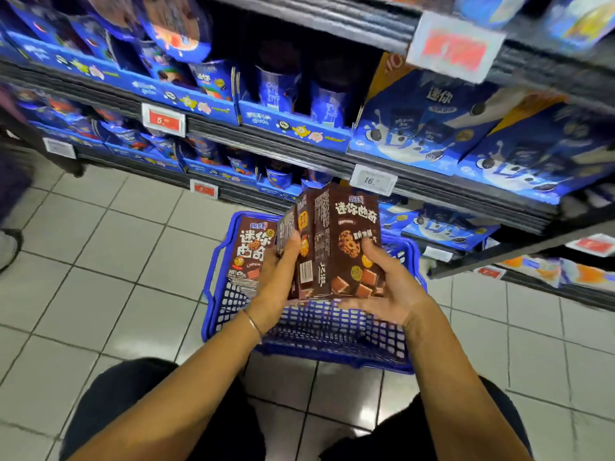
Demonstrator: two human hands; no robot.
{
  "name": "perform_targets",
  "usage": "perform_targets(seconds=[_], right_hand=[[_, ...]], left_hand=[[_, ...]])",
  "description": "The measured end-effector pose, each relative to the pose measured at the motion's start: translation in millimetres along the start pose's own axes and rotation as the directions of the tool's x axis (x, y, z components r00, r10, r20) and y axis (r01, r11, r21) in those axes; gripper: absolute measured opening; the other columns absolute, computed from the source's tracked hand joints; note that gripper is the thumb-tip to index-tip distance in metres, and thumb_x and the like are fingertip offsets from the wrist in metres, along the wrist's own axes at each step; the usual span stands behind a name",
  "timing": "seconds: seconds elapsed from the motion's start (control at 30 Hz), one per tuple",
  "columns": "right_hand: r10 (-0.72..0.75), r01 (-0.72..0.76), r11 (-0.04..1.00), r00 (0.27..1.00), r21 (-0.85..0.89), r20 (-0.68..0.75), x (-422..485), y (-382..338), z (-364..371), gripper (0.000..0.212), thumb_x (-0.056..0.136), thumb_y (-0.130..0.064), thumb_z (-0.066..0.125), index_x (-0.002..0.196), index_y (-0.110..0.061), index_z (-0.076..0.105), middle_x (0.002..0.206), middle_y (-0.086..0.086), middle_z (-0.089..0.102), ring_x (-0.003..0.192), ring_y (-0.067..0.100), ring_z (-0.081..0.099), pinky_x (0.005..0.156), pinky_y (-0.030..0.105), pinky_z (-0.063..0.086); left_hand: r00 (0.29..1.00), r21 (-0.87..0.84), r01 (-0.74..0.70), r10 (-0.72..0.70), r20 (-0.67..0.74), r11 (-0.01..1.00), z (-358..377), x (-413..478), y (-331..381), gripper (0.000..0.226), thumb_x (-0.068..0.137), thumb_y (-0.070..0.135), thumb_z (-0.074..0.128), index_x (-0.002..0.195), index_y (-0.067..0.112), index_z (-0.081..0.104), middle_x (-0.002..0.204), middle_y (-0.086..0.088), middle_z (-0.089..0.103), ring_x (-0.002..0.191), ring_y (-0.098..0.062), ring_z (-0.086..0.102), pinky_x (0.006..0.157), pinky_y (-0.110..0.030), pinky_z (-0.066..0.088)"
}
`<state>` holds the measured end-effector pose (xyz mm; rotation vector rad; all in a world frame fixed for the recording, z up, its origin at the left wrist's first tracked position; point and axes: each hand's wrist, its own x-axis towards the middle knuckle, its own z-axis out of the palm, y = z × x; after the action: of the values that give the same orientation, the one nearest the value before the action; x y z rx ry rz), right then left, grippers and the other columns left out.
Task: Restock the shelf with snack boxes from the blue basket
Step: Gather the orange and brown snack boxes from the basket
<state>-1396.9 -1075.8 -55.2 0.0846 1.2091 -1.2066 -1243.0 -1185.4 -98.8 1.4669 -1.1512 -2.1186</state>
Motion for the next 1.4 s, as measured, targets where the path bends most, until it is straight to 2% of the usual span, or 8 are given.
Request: perform_targets(seconds=[0.13,0.23,0.43,0.57,0.7,0.93,1.23,1.4], right_hand=[[-0.023,0.024,0.997,1.000,-0.073,0.014,-95.2,-69.9,66.1,0.046,0.060,-0.050,0.088,0.096,-0.022,0.082,0.111,0.010,0.076,0.101,0.029,0.073,0.099,0.051,0.053],[-0.094,0.097,0.993,0.995,-0.069,0.043,-177.4,-128.5,115.6,0.031,0.079,-0.039,0.077,0.099,-0.017,0.081,0.108,0.011,0.077,0.092,0.024,0.076,0.076,0.038,0.062],[-0.280,0.282,0.957,0.959,-0.061,0.050,-340.8,-235.2,188.6,0.056,0.079,-0.028,0.073,0.130,-0.008,0.061,0.107,0.013,0.076,0.087,0.027,0.076,0.068,0.039,0.061],[-0.396,0.397,0.918,0.916,-0.013,0.058,-421.7,-278.8,202.5,0.047,0.078,-0.030,0.073,0.122,-0.013,0.069,0.107,0.012,0.077,0.088,0.028,0.076,0.072,0.045,0.063],[-0.462,0.455,0.885,0.885,0.095,0.064,-471.5,-294.7,200.0,0.022,0.085,-0.033,0.068,0.090,-0.017,0.082,0.095,0.010,0.078,0.080,0.026,0.077,0.062,0.039,0.061],[-0.497,0.490,0.858,0.868,0.156,0.009,-510.4,-297.4,185.7,0.022,0.080,-0.032,0.077,0.094,-0.015,0.082,0.110,0.016,0.075,0.096,0.033,0.075,0.077,0.045,0.060],[-0.533,0.516,0.838,0.844,0.176,0.062,-530.3,-295.9,186.9,0.046,0.082,-0.026,0.079,0.123,-0.009,0.067,0.118,0.020,0.072,0.104,0.037,0.072,0.079,0.045,0.060],[-0.536,0.505,0.830,0.839,0.238,0.091,-530.8,-302.2,189.6,0.029,0.077,-0.026,0.082,0.101,-0.009,0.080,0.112,0.020,0.074,0.096,0.037,0.074,0.071,0.043,0.060]], left_hand=[[0.997,-0.137,0.015,-0.004,0.079,0.991,11.0,-76.3,94.5,0.084,0.082,0.068,0.067,0.143,0.010,0.060,0.132,-0.022,0.070,0.122,-0.044,0.068,0.109,-0.061,0.050],[0.996,-0.214,0.064,-0.049,0.076,0.975,31.5,-138.9,169.3,0.092,0.080,0.067,0.070,0.149,0.009,0.052,0.141,-0.025,0.063,0.128,-0.046,0.063,0.112,-0.063,0.046],[0.953,-0.201,-0.011,0.071,0.295,0.980,82.8,-266.6,309.5,0.087,0.086,0.085,0.055,0.146,0.022,0.063,0.148,-0.013,0.062,0.137,-0.034,0.060,0.112,-0.051,0.050],[0.916,-0.201,-0.093,0.162,0.366,0.975,113.3,-324.9,371.6,0.087,0.076,0.090,0.062,0.135,0.027,0.072,0.141,-0.013,0.068,0.129,-0.034,0.066,0.098,-0.046,0.059],[0.900,-0.167,-0.161,0.214,0.379,0.973,146.0,-364.7,400.6,0.087,0.091,0.083,0.040,0.147,0.020,0.061,0.145,-0.015,0.065,0.133,-0.038,0.062,0.113,-0.056,0.048],[0.897,-0.029,-0.261,0.254,0.363,0.965,184.0,-407.7,416.8,0.083,0.090,0.083,0.038,0.142,0.025,0.065,0.135,-0.009,0.072,0.123,-0.033,0.070,0.105,-0.055,0.056],[0.856,0.048,-0.109,0.069,0.513,0.993,172.7,-419.7,441.6,0.090,0.068,0.071,0.088,0.140,0.022,0.067,0.137,-0.013,0.070,0.124,-0.035,0.070,0.091,-0.052,0.062],[0.863,-0.030,-0.173,0.166,0.477,0.984,172.5,-418.4,451.3,0.094,0.065,0.054,0.092,0.144,0.016,0.058,0.131,-0.015,0.073,0.120,-0.039,0.071,0.105,-0.065,0.053]])
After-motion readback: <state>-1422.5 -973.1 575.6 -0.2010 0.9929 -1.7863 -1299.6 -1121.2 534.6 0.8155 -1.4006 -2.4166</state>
